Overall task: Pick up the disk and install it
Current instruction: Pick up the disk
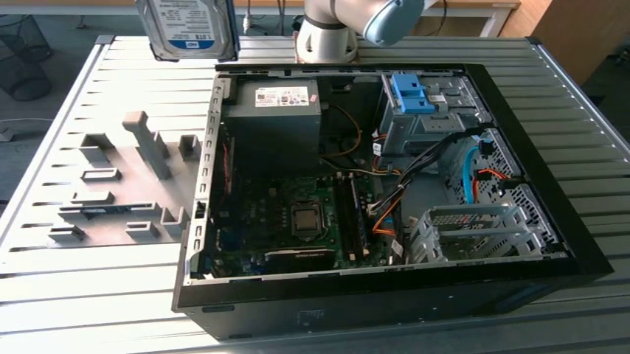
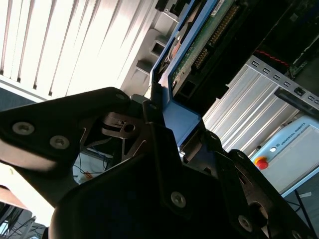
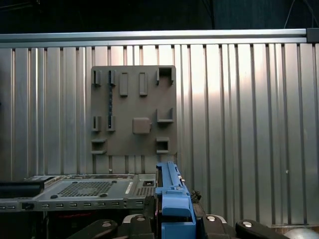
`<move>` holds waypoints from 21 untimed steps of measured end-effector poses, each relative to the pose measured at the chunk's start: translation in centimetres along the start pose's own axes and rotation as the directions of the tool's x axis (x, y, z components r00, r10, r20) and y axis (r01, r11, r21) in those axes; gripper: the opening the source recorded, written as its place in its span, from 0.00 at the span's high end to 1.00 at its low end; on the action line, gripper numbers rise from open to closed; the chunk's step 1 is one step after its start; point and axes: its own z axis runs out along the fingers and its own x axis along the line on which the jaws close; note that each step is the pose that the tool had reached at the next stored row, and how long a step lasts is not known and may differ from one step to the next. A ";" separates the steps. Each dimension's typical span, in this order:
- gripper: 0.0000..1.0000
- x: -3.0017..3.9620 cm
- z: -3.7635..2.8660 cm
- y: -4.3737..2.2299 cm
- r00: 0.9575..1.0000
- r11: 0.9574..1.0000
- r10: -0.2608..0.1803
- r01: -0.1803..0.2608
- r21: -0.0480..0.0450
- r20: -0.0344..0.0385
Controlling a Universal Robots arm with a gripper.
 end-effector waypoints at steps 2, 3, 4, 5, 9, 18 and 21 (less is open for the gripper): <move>0.63 -0.01 0.00 -0.28 1.000 1.000 0.000 0.000 0.000 0.000; 0.63 0.02 -0.01 -0.36 1.000 1.000 0.000 0.000 0.000 0.000; 0.63 0.10 -0.01 -0.40 1.000 1.000 0.000 0.000 0.000 0.000; 0.63 0.21 -0.01 -0.46 1.000 1.000 0.000 0.000 0.000 0.000; 0.63 0.95 -0.02 -0.58 1.000 1.000 0.000 0.000 0.000 0.000; 0.63 2.68 -0.05 -0.75 1.000 1.000 0.000 0.000 0.000 -0.003; 0.63 3.15 -0.06 -0.77 1.000 1.000 0.000 0.000 0.000 -0.005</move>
